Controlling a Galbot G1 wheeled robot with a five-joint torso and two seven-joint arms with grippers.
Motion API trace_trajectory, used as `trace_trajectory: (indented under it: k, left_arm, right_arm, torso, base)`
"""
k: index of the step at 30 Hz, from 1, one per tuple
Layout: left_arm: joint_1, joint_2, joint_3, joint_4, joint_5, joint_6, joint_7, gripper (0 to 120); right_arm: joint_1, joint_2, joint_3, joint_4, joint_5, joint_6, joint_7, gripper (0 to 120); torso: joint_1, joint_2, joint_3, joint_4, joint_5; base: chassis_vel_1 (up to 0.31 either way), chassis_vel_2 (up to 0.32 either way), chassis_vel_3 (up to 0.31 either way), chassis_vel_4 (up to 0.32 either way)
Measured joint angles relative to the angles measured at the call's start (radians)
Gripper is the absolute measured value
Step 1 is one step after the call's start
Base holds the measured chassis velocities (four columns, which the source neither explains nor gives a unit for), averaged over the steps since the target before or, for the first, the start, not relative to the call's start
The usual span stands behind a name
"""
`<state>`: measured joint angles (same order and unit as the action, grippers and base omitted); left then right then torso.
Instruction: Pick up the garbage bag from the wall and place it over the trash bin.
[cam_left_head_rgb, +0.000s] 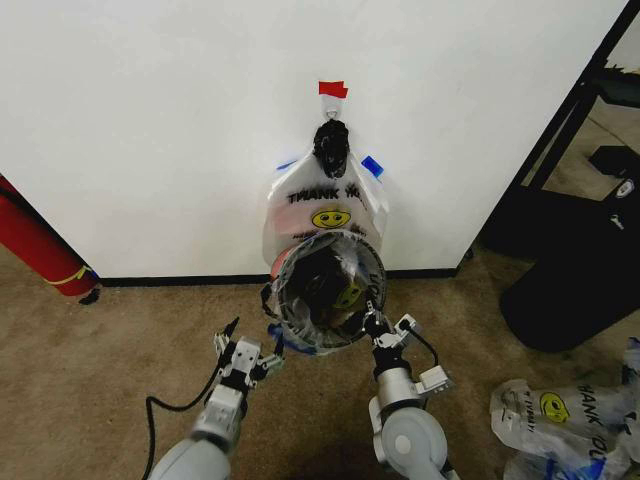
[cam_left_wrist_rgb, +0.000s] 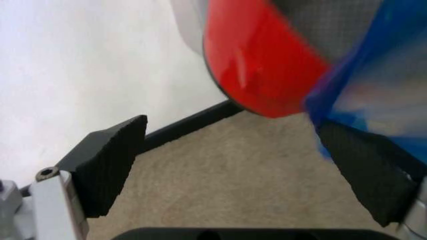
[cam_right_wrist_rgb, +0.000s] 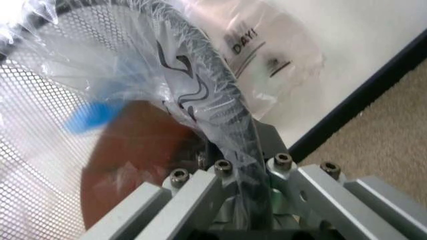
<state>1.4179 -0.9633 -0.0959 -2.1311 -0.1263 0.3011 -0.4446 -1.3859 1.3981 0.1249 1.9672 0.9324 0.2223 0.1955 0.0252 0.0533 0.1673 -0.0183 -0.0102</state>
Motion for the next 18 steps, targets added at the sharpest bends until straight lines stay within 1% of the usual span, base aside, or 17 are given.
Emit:
trace_trajectory:
  k: [1, 2, 7, 11, 13, 18]
  left_arm:
    - [-0.012, 0.002, 0.0, 0.029, 0.012, -0.011, 0.002, 99]
    - [-0.012, 0.002, 0.0, 0.029, 0.012, -0.011, 0.002, 99]
    - [-0.047, 0.004, 0.001, 0.097, 0.05, -0.032, 0.003, 99]
    - [-0.063, 0.002, 0.002, 0.119, 0.055, -0.034, 0.002, 99]
    - [-0.062, 0.005, 0.003, 0.119, 0.056, -0.035, 0.002, 99]
    - [-0.032, 0.012, 0.011, 0.08, 0.063, -0.036, 0.019, 99]
  right_arm:
    - [-0.012, 0.0, -0.003, 0.007, 0.0, 0.001, 0.0, 0]
    - [-0.012, 0.0, -0.003, 0.007, 0.0, 0.001, 0.0, 0]
    - [-0.041, -0.006, -0.006, 0.03, 0.008, 0.002, 0.007, 0]
    - [-0.048, -0.009, -0.007, 0.041, 0.011, 0.0, 0.012, 0]
    - [-0.048, -0.009, -0.007, 0.042, 0.011, 0.0, 0.013, 0]
    - [-0.034, -0.003, -0.007, 0.03, 0.008, -0.004, 0.015, 0]
  torso:
    - [0.0, 0.0, 0.0, 0.0001, 0.0]
    - [0.0, 0.0, 0.0, 0.0001, 0.0]
    - [0.0, 0.0, 0.0, 0.0001, 0.0001]
    - [0.0, 0.0, 0.0, 0.0001, 0.0]
    - [0.0, 0.0, 0.0, 0.0, 0.0001]
    - [0.0, 0.0, 0.0, 0.0002, 0.0003]
  base:
    - [0.0, 0.0, 0.0, 0.0]
    - [0.0, 0.0, 0.0, 0.0]
    - [0.0, 0.0, 0.0, 0.0]
    - [0.0, 0.0, 0.0, 0.0]
    - [0.0, 0.0, 0.0, 0.0]
    - [0.0, 0.0, 0.0, 0.0]
